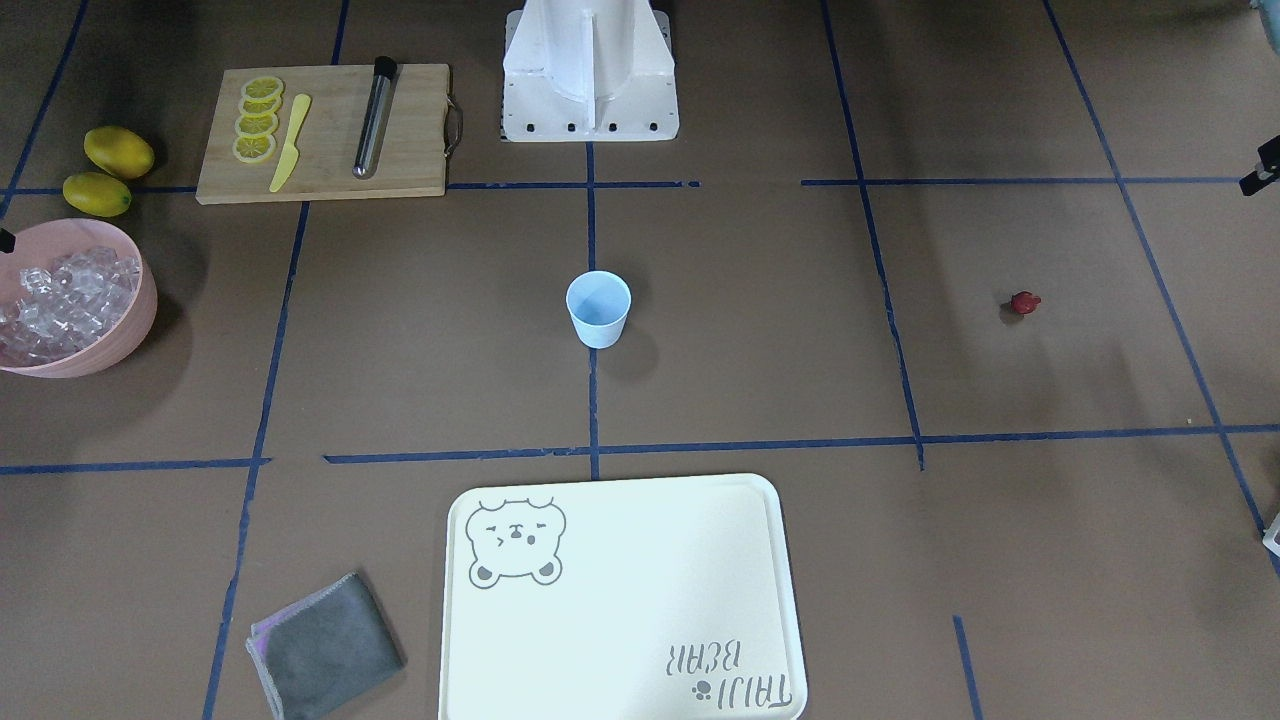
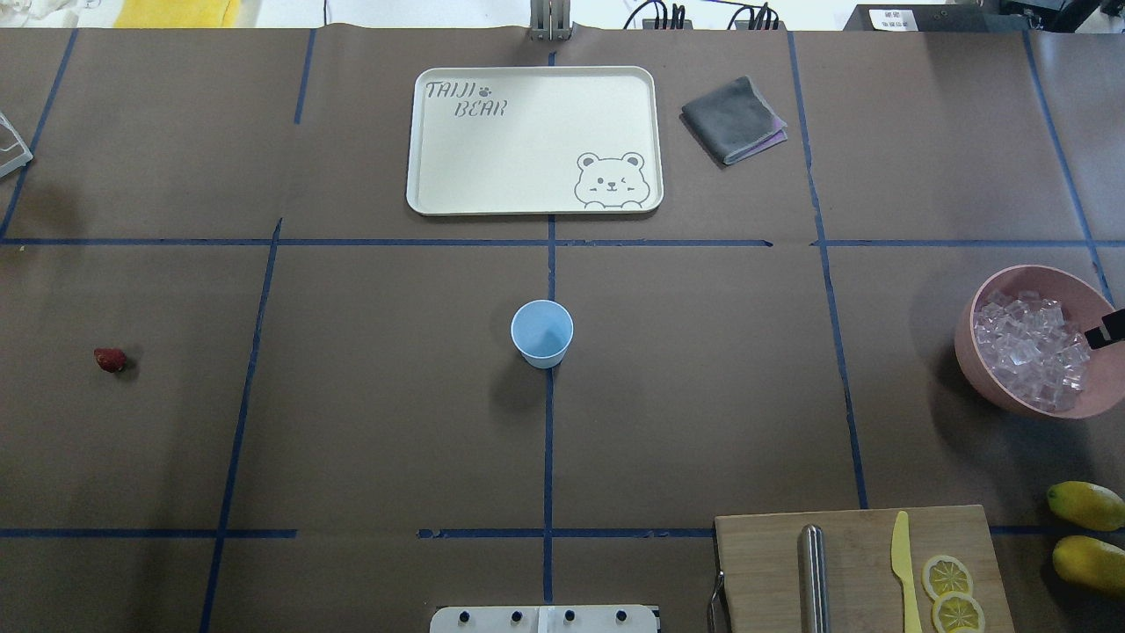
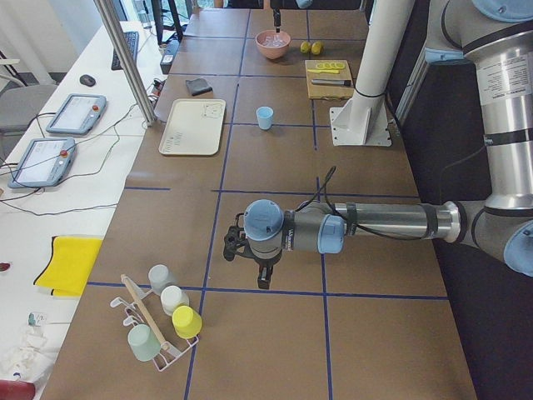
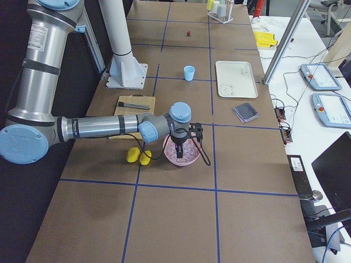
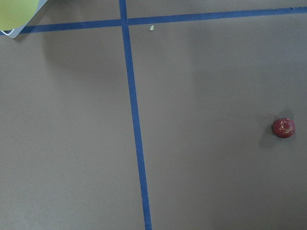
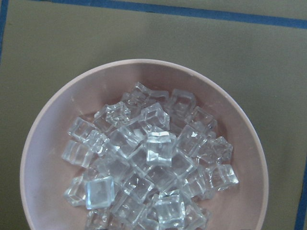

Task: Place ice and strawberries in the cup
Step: 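Lower the right gripper into the pink bowl and grasp an ice cube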

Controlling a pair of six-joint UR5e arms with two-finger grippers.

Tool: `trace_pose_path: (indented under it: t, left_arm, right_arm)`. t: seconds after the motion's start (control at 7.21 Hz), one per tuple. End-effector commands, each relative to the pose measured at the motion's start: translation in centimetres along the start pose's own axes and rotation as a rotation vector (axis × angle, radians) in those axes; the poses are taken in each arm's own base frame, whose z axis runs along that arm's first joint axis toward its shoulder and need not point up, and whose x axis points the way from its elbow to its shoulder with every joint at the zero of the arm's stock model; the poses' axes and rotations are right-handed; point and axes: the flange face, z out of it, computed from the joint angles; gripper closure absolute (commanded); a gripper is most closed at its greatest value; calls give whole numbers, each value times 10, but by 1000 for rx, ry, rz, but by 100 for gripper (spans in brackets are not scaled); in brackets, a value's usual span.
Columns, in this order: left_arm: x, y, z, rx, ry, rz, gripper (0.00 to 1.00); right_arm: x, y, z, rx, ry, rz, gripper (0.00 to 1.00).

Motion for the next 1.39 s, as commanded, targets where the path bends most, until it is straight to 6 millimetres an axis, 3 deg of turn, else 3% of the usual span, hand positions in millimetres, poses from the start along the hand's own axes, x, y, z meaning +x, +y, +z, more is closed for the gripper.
trace_pose_path:
  t: [0.0, 0.83, 1.25]
  left_arm:
    - [0, -1, 0, 1, 0, 1, 0]
    - [3, -1, -3, 4, 0, 5, 0]
    - [5, -2, -4, 7, 0, 9, 0]
  right_arm:
    - [-10, 2, 14, -15, 25, -20, 7]
    - [-3, 6, 28, -41, 47, -13, 23]
    - [-5, 5, 31, -43, 52, -20, 23]
